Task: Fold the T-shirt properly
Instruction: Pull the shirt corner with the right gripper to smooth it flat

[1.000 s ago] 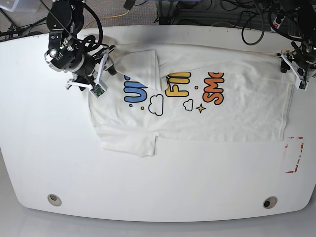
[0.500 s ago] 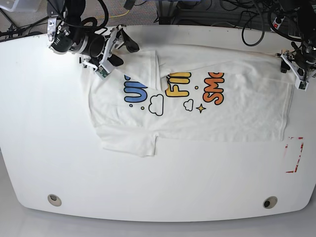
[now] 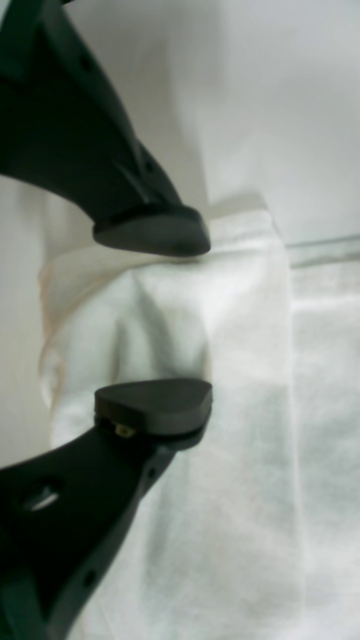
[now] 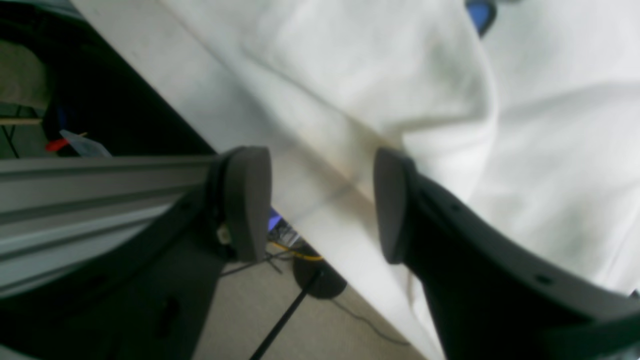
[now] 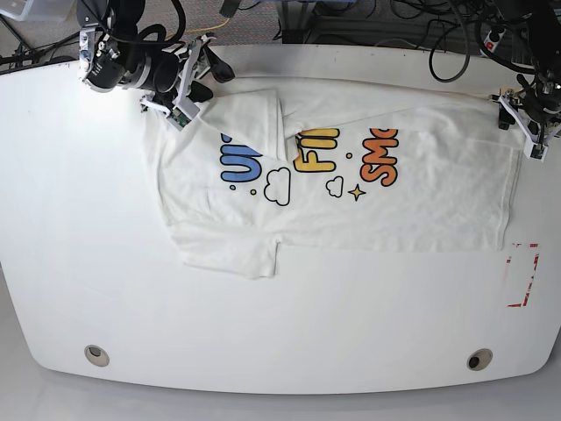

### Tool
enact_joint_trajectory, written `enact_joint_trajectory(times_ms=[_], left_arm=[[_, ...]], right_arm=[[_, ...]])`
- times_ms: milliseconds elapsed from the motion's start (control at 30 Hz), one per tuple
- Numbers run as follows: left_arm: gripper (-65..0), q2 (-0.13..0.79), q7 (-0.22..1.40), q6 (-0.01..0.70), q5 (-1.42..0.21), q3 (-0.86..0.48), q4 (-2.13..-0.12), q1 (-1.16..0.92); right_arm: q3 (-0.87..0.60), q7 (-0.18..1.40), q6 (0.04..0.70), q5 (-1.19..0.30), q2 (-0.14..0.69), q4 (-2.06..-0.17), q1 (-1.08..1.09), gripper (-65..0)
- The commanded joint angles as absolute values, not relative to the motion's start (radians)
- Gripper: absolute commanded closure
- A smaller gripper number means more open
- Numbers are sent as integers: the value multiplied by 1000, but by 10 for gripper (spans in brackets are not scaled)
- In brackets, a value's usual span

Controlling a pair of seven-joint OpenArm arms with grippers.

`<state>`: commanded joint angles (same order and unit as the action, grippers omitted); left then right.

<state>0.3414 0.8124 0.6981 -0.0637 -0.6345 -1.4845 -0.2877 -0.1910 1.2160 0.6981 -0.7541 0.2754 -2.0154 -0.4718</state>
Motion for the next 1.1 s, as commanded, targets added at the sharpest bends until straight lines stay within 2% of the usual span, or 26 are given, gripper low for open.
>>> enact_joint_trajectory(times_ms=[167,433,700,900,1100], left_arm=[[-365,341,812,698,-64,-638,-1483,-289],[-365,338,812,698,-64,-634,-1484,-289],[-365,341,811,698,-64,-634,-1483,-289],[-365,343,809,698,-64,-634,-1483,-289],[-365,343,809,698,-64,-634,-1483,-288]], right_arm=[[-194,1214,698,-743,271,-2008,-472,-306],[-194,1214,698,-516,217,-1968,-344,-306],[-200,1216,698,-406,191,-1926,-183,-306],[-200,1208,698,-394,199,-1847,-120,-303],[-193,1244,698,-455,199,-2034,-199,-308]])
